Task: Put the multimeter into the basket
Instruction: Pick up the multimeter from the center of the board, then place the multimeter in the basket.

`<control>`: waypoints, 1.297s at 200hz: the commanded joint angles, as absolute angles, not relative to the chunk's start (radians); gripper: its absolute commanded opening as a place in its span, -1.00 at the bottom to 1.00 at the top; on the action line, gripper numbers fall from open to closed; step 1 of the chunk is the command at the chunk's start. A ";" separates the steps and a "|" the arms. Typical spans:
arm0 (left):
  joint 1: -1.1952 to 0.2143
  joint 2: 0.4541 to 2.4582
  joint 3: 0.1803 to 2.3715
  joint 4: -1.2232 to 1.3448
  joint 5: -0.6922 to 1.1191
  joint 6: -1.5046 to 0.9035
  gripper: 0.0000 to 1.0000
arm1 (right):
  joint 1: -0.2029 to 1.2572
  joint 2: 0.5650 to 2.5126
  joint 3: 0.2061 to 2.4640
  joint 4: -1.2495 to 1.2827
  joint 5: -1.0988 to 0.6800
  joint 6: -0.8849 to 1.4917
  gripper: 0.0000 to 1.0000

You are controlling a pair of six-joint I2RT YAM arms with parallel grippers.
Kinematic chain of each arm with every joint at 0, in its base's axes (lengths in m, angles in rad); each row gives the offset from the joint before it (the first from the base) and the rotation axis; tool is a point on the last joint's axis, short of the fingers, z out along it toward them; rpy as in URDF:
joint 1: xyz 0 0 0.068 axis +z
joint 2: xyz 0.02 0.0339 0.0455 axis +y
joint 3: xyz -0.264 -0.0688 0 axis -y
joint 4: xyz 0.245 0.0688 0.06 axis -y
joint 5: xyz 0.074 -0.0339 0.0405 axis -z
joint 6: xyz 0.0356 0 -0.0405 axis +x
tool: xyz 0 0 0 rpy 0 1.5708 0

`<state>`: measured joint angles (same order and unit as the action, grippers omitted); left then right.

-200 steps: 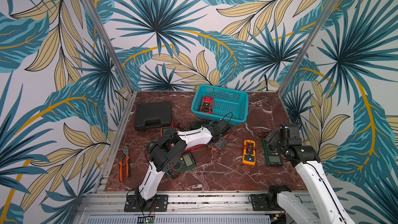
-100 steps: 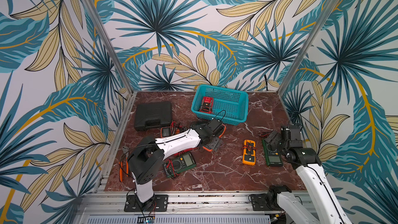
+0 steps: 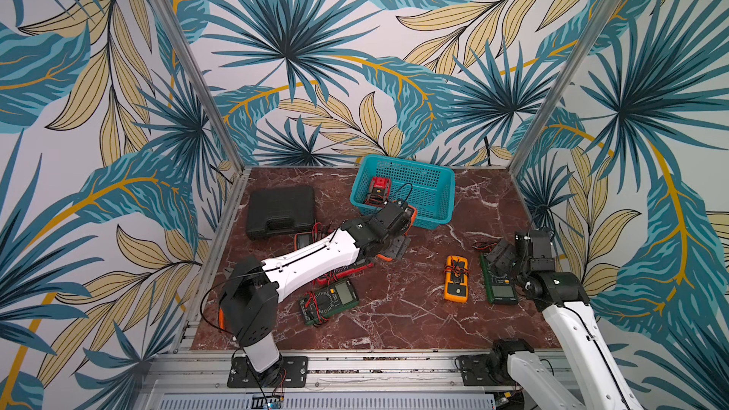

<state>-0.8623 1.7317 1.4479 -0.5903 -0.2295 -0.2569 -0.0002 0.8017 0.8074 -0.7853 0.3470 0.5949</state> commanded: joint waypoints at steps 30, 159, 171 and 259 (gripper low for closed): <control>-0.780 1.877 1.691 -0.436 -0.299 -0.197 -1.00 | 0.002 0.737 0.775 -0.819 0.345 0.608 0.99; -0.673 2.355 2.290 -0.403 -0.262 -0.206 -1.00 | 0.002 0.731 0.760 -0.818 0.318 0.614 0.99; -0.666 2.378 2.301 -0.386 -0.242 -0.215 -1.00 | 0.002 0.732 0.761 -0.818 0.315 0.615 0.99; -0.662 2.569 2.431 -0.415 -0.166 -0.282 -1.00 | 0.002 0.742 0.755 -0.818 0.300 0.619 0.99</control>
<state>-0.6617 2.5835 2.3585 -0.4618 -0.1814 -0.2459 -0.0002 0.7418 0.7807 -0.8024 0.3061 0.6029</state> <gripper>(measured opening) 0.852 0.994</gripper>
